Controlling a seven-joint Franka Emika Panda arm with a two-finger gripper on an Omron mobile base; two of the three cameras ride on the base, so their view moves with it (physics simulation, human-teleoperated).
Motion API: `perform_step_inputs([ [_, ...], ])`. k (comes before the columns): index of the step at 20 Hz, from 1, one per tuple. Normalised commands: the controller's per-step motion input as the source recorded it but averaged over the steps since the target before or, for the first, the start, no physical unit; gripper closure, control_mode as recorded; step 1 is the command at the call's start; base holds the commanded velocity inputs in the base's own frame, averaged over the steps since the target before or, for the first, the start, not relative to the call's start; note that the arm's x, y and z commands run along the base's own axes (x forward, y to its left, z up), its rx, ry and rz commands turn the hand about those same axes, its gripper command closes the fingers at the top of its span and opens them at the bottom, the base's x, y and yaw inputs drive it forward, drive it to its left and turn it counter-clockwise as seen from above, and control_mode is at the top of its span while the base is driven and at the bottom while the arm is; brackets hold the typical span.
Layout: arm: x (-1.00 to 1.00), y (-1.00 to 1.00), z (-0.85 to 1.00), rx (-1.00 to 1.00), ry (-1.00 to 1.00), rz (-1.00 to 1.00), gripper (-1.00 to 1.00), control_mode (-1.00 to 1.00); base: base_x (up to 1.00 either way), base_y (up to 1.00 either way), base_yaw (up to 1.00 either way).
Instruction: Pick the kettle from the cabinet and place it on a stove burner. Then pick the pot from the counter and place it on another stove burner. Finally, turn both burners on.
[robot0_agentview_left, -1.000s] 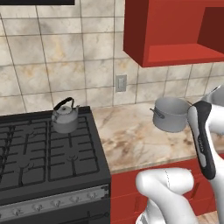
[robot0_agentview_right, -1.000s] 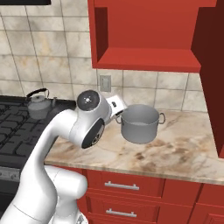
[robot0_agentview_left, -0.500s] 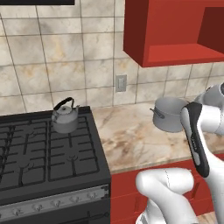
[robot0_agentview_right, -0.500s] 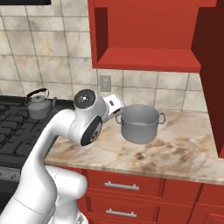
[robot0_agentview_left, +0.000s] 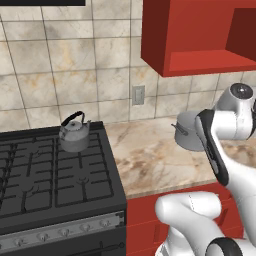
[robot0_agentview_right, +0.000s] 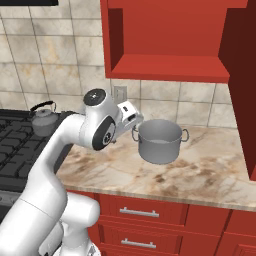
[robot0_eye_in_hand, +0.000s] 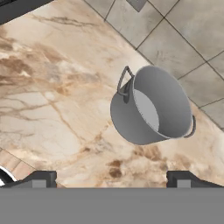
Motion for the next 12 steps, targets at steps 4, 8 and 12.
perform_step_inputs([
  [4,0.23,0.00,-0.08,-0.07,0.15,0.00,-1.00,-1.00,0.00,0.00,0.00],
  [8,0.27,0.00,-0.09,-0.07,0.17,0.00,-1.00,-1.00,0.00,0.00,0.00],
  [12,0.23,0.00,-0.21,-0.06,0.16,0.00,-1.00,-1.00,0.00,0.00,0.00],
])
